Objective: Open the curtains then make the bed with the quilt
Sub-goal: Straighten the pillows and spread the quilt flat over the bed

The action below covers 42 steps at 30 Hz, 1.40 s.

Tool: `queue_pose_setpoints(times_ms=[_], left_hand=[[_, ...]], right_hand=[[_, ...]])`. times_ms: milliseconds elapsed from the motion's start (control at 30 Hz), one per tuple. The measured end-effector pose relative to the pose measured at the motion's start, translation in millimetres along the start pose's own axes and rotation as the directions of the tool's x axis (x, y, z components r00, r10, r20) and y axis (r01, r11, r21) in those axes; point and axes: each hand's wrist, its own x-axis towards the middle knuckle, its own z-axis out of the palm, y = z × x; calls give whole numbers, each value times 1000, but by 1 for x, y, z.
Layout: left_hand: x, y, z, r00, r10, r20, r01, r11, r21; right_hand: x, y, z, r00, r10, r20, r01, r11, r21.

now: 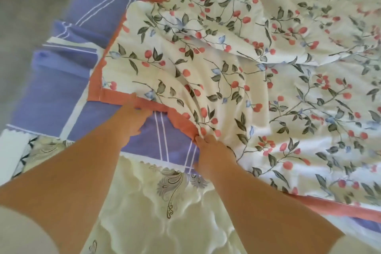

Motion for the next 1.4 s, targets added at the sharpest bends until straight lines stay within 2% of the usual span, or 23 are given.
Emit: queue_pose_setpoints(times_ms=[67,167,233,333,400,433,500,533,567,633,800,867,933,1000,1067,1100,1133,1300,1400], left_hand=[[10,10,5,999,10,-37,-19,962,-274],[28,18,8,991,-32,-130,-48,822,-567],[38,17,13,977,-58,-207,-93,756,-648],[42,22,21,954,9,-301,-204,755,-624],[42,27,20,923,67,-378,-270,813,-515],[40,28,14,889,117,-442,-301,877,-374],[32,26,1,834,255,-490,-266,963,49],[25,24,-6,824,327,-463,-218,937,274],[16,21,-15,820,387,-422,-170,868,467],[-4,14,-33,824,425,-374,-70,732,678],[-38,-11,-79,800,314,-511,182,684,706],[-49,-24,-81,802,246,-544,256,680,687],[-53,-33,-75,801,118,-587,370,674,640],[-53,-36,-66,857,-42,-514,437,587,681],[-49,-37,-61,891,-122,-438,433,523,734],[-52,-39,-60,904,-177,-389,421,521,742],[-56,-39,-61,902,-215,-375,427,575,698],[-93,-21,-63,934,-133,-332,349,535,770],[-123,4,-62,971,-78,-226,232,541,809]], right_hand=[[6,-7,-3,1000,21,12,-20,997,-73],[15,-8,-6,1000,13,-7,-13,996,-89],[19,-3,-6,999,-11,-36,8,996,-89],[22,5,-4,998,-26,-59,21,996,-87],[24,9,-5,998,-28,-63,23,997,-77],[24,9,-5,997,-32,-71,27,998,-64],[22,11,-6,997,-25,-71,21,999,-45],[19,12,-7,998,-18,-65,14,999,-51],[15,11,-8,997,-25,-67,20,997,-75],[1,6,-9,993,-83,-79,69,985,-159],[-38,-17,3,958,-283,-51,272,948,-164],[-48,-24,13,961,-276,18,275,945,-180],[-49,-26,21,970,-224,96,239,951,-197],[-45,-24,24,968,-181,176,218,951,-222],[-42,-20,25,957,-171,236,217,959,-182],[-44,-19,25,952,-170,255,210,968,-138],[-46,-17,24,952,-170,254,200,975,-99],[-72,1,3,977,-85,193,90,996,-17],[-97,12,-25,985,-25,170,17,999,47]])
